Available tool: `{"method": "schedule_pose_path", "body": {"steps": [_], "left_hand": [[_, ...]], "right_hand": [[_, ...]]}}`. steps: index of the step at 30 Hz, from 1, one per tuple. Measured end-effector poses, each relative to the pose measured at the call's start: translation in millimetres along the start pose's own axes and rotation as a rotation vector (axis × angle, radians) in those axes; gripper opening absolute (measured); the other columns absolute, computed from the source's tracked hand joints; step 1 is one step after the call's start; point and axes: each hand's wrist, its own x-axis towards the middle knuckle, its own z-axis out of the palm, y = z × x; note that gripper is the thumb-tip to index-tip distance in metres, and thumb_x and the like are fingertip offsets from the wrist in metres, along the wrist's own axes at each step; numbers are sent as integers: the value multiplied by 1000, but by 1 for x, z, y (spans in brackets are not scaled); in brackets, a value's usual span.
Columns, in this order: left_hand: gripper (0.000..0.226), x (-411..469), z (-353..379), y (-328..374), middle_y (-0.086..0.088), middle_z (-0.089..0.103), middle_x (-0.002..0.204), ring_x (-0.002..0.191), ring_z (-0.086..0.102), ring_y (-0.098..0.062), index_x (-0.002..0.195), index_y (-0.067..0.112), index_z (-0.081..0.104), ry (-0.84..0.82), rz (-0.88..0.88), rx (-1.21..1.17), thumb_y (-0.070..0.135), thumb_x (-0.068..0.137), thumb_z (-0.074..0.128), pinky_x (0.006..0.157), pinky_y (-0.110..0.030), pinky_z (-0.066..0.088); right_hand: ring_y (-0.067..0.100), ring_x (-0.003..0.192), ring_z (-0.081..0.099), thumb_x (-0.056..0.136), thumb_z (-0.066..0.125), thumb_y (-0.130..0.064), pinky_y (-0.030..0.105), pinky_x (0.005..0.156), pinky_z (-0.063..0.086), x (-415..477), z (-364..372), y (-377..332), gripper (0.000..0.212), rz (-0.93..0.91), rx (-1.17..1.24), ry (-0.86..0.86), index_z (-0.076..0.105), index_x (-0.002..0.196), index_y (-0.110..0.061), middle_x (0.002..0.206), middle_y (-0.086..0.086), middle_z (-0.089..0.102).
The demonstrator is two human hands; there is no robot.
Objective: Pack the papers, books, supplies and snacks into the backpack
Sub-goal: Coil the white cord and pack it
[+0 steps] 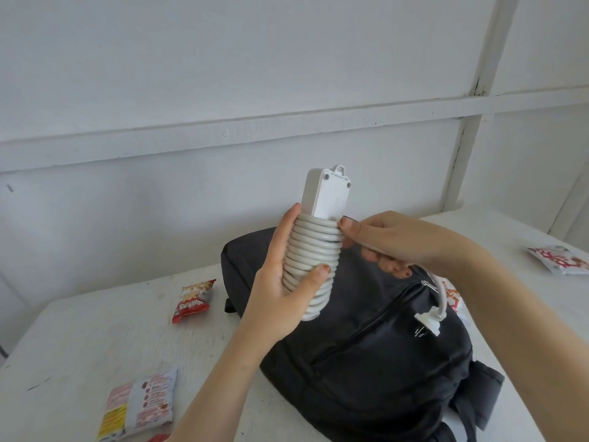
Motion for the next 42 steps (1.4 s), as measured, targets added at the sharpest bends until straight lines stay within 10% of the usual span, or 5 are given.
{"method": "schedule_pose_path", "body": {"steps": [8, 14, 23, 36, 42], "left_hand": [[70, 9, -23, -12, 37, 38, 130, 114, 50, 2, 135, 55, 23, 138, -7, 76, 32, 81, 61, 84, -18, 51], [71, 13, -22, -9, 43, 35, 127, 112, 48, 7, 139, 49, 21, 149, 15, 177, 30, 86, 63, 81, -9, 48], [78, 21, -13, -17, 29, 46, 104, 90, 56, 4, 139, 53, 7, 90, -70, 449, 37, 84, 59, 66, -1, 43], [86, 21, -14, -20, 11, 47, 114, 91, 52, -4, 119, 69, -21, -134, -7, 721, 45, 87, 54, 81, -7, 35], [79, 2, -11, -19, 14, 56, 121, 105, 54, -1, 143, 49, 14, -240, 141, 539, 40, 83, 65, 85, 0, 38]], "right_hand": [[8, 47, 59, 87, 60, -32, 25, 62, 46, -3, -8, 18, 40, -76, -118, 354, 51, 60, -4, 48, 1, 60], [5, 32, 33, 86, 63, -33, 16, 39, 30, -1, -28, 17, 39, -105, -64, 555, 49, 64, -4, 40, -10, 32], [22, 67, 60, 91, 54, -31, 22, 47, 22, -32, -15, -12, 17, -385, -1044, 746, 63, 104, -35, 74, -8, 67], [24, 55, 58, 79, 49, -21, 22, 44, 29, -21, -17, -59, 23, -856, -1300, 365, 61, 99, -22, 62, -6, 61], [-2, 56, 46, 78, 59, -29, 9, 54, 26, -8, -37, -83, 13, -835, -1026, 319, 67, 87, -32, 61, -26, 58]]}}
